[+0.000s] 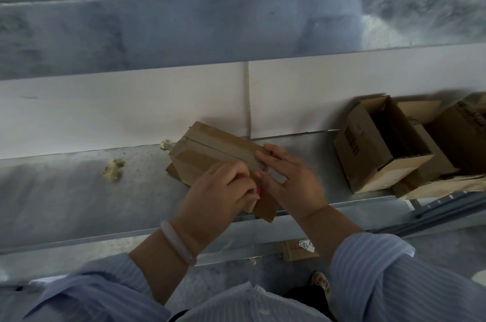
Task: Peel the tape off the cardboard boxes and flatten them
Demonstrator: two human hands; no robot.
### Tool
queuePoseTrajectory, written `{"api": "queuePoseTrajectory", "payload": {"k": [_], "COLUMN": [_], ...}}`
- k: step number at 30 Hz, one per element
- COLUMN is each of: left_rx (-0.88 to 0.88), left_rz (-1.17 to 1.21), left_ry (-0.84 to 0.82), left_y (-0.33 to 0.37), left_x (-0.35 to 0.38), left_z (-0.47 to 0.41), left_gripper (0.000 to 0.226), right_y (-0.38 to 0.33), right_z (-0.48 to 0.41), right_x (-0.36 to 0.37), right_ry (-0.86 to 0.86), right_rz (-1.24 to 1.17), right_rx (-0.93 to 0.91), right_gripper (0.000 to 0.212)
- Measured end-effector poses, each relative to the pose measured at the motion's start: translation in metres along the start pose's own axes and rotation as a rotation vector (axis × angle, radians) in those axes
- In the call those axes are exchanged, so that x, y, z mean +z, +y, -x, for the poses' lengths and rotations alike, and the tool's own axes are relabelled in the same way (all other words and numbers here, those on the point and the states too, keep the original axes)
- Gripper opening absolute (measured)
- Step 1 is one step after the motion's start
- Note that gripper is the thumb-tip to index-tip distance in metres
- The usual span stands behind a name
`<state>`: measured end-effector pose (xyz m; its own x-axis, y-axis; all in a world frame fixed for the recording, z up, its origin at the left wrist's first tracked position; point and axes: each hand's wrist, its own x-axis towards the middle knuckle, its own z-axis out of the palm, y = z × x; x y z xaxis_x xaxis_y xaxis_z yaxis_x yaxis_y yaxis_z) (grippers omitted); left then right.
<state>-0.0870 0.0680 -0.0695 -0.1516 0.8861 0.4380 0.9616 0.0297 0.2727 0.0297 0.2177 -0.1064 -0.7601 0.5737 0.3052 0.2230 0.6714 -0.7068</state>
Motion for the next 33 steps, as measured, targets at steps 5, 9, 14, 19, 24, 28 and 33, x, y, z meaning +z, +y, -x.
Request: {"api": "queuePoseTrajectory", "payload": {"k": [5, 9, 14, 19, 24, 28, 33], "left_rx": [0.039, 0.001, -0.187, -0.557, -1.127, -1.292, -1.344], "left_rz": [-0.010, -0.036, 0.072, 0.359, 0.873, 1.122, 1.185], "left_ry": [-0.045, -0.002, -0.002, -0.093, -0.007, 0.124, 0.149], "left_y": [-0.003, 0.002, -0.002, 0.005, 0.018, 0.021, 0.024], "left_x": [-0.001, 0.000, 0.008, 0.006, 0.010, 0.008, 0.014], "left_z": [-0.007, 0.001, 0.027, 0.030, 0.026, 0.015, 0.014], "left_gripper": [0.026, 0.030, 0.029, 0.024, 0.013, 0.032, 0.014], "right_y": [-0.001, 0.001, 0.000, -0.001, -0.001, -0.001, -0.003], "right_z": [0.000, -0.001, -0.002, -0.002, -0.002, -0.003, -0.003], "right_x": [0.000, 0.000, -0.001, -0.002, -0.003, -0.003, -0.004], "right_ry": [0.000, -0.025, -0.059, -0.074, -0.070, -0.066, -0.056], "right_rz": [-0.008, -0.040, -0.071, -0.088, -0.096, -0.080, -0.068], "right_rx": [-0.026, 0.015, 0.043, 0.062, 0.065, 0.065, 0.064], "right_gripper": [0.053, 0.046, 0.038, 0.037, 0.038, 0.039, 0.038]}}
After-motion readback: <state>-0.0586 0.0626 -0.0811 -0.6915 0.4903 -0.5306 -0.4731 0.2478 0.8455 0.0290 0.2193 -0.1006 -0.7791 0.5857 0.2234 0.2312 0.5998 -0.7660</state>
